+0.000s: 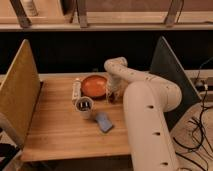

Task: Drag the pepper across the table

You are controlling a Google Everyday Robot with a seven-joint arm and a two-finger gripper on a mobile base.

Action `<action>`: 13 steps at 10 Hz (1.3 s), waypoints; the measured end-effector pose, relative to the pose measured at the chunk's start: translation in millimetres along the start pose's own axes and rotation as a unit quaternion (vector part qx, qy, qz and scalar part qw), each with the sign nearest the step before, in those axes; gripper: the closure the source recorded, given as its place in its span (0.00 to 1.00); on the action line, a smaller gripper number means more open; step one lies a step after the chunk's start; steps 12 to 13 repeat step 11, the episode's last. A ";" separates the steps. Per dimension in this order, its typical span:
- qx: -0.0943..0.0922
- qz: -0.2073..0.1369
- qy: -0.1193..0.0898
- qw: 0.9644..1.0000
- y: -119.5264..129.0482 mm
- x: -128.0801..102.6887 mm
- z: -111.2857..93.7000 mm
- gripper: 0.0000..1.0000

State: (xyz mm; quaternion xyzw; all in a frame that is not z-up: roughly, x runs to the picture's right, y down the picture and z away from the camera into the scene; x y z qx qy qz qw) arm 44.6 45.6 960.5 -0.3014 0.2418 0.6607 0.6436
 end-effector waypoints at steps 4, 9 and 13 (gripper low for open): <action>-0.024 0.027 -0.040 0.999 -30.2 -31.3 -35.1 1.00; -0.025 0.074 -0.059 0.995 -79.5 -42.6 -53.7 0.97; -0.025 0.073 -0.060 0.995 -76.9 -43.6 -53.9 0.79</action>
